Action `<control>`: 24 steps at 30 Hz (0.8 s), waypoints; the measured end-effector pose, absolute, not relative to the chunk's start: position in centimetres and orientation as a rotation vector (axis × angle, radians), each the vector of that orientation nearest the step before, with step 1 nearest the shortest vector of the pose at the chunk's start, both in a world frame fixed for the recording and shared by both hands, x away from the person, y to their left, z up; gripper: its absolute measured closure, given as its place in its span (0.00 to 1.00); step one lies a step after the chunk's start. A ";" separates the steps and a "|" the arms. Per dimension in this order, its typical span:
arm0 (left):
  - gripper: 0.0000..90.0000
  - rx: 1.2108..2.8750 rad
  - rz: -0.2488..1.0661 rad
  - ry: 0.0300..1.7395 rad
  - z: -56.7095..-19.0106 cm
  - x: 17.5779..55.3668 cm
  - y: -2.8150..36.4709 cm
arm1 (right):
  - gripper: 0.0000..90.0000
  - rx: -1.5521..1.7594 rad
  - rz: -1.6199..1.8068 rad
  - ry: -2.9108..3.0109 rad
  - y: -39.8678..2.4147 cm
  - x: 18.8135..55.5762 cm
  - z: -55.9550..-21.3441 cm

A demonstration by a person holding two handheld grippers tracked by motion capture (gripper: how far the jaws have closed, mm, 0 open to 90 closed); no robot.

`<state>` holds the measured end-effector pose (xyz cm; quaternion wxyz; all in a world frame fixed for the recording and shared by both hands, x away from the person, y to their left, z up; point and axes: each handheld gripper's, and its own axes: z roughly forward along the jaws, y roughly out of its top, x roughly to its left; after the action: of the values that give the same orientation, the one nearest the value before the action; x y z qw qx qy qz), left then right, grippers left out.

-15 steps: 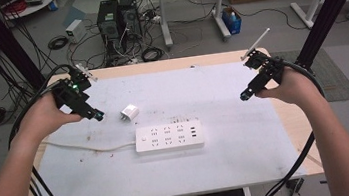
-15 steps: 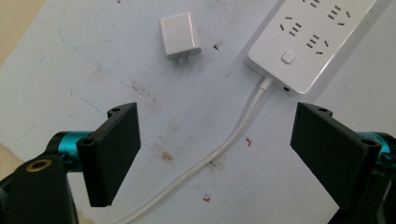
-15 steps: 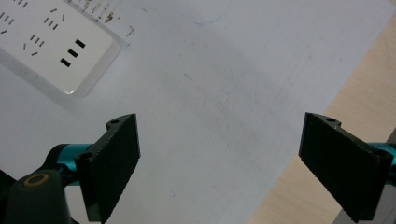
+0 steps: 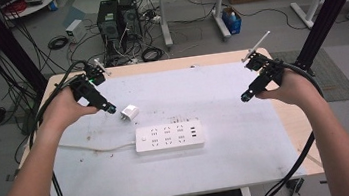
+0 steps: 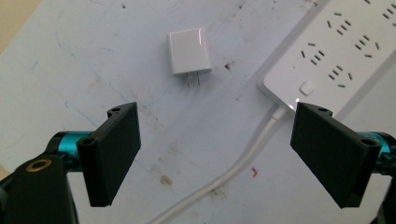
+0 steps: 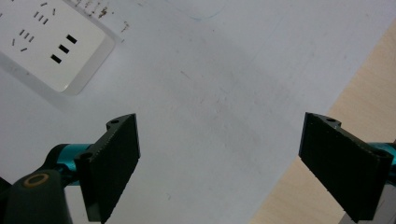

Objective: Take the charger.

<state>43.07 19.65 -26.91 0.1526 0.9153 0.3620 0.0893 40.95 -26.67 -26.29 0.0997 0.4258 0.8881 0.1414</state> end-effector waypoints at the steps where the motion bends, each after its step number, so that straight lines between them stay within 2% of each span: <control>1: 0.18 2.626 0.256 1.038 -26.9 43.1 19.7 | 0.13 1.259 0.418 2.626 -26.7 40.9 -26.3; 15: 0.18 2.621 0.168 1.218 -33.7 47.6 16.3 | 0.13 1.268 0.443 2.617 -27.3 40.9 -26.7; 24: 0.18 2.664 0.144 1.241 -37.1 49.5 15.6 | 0.13 1.262 0.459 2.618 -27.4 40.8 -26.9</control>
<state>49.53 15.62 -37.12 0.0994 0.9009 0.4198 0.0488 40.78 -27.39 -26.90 0.0996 0.4268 0.8853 0.1552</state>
